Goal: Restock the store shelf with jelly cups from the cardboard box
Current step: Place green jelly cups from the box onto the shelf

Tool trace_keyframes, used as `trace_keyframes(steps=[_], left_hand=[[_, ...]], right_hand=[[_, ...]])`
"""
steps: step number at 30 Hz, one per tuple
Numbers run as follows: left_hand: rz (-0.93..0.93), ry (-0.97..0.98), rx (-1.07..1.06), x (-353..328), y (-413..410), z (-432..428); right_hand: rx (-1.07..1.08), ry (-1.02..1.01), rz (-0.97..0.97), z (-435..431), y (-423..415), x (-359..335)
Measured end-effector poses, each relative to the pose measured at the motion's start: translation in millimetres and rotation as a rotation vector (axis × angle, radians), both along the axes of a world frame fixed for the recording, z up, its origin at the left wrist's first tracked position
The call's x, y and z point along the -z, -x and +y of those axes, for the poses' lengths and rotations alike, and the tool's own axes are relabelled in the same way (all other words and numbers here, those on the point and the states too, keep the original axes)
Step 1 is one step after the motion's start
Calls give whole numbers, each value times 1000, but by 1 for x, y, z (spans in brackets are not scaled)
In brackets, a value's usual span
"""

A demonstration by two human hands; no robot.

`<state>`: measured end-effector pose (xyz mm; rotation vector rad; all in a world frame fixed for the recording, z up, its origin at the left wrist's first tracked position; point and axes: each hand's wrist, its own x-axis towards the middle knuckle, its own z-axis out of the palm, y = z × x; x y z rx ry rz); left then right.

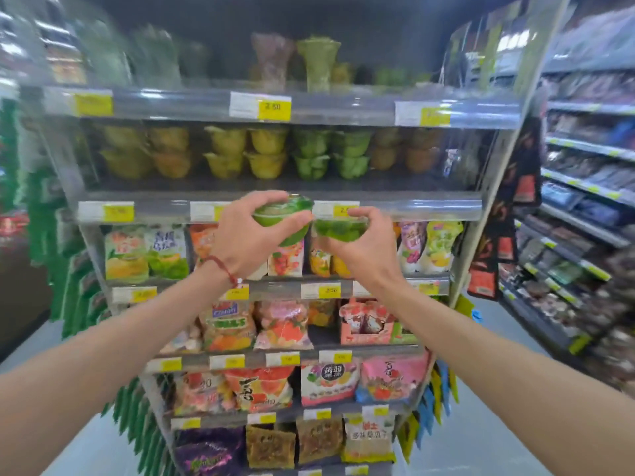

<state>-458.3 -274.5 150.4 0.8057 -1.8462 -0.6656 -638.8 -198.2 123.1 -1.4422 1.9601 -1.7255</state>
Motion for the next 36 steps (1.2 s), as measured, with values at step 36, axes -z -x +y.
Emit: trace_keyframes(steps=[36], left_hand=[[-237, 374, -110, -15, 107, -139]], right_hand=[[212, -17, 371, -113, 80, -40]])
